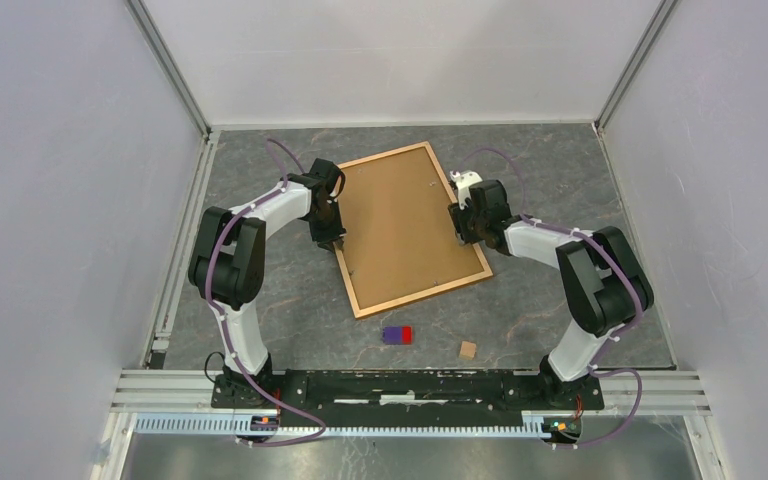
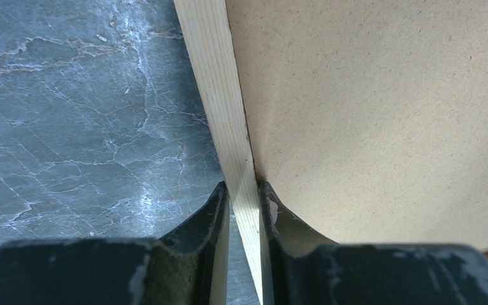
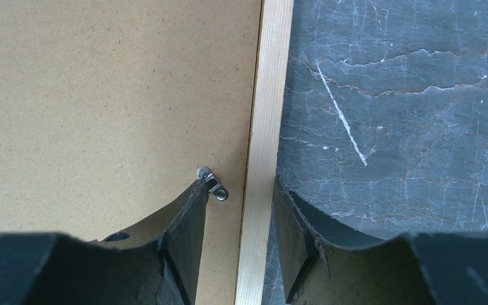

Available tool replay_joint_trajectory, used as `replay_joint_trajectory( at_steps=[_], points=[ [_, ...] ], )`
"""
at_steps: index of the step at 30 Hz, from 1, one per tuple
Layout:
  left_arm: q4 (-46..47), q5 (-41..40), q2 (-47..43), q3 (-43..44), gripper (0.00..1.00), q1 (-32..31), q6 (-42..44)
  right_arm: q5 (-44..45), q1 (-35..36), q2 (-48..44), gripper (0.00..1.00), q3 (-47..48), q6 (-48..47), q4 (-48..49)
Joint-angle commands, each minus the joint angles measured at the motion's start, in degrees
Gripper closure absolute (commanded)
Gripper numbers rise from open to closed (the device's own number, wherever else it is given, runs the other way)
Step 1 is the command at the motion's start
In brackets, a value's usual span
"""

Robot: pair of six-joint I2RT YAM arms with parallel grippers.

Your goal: Put the photo into the frame

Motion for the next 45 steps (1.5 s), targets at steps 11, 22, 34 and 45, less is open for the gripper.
replay_joint_trajectory(
  at_steps=[11,22,34,45],
  points=[
    [0.71,2.85,-0.94,2.54,0.98,-0.09,3.16,6.85,0.57,2.77,0.75,3.11,6.9,-3.76],
    [0.74,3.21,-1.21,2.48,0.98,0.03,2.89,10.25,4.3,3.85,0.65,7.61,13.72,-14.1],
    [1.04,4.13,-1.9,3.18,0.98,-0.02,2.2,14.29,5.98,0.18,0.86,5.67,12.26,-13.62],
    [1.22,2.47,-2.66,3.2,0.98,0.05,2.92,11.89,5.42,13.07,0.33,29.53,5.64,-15.85]
  ],
)
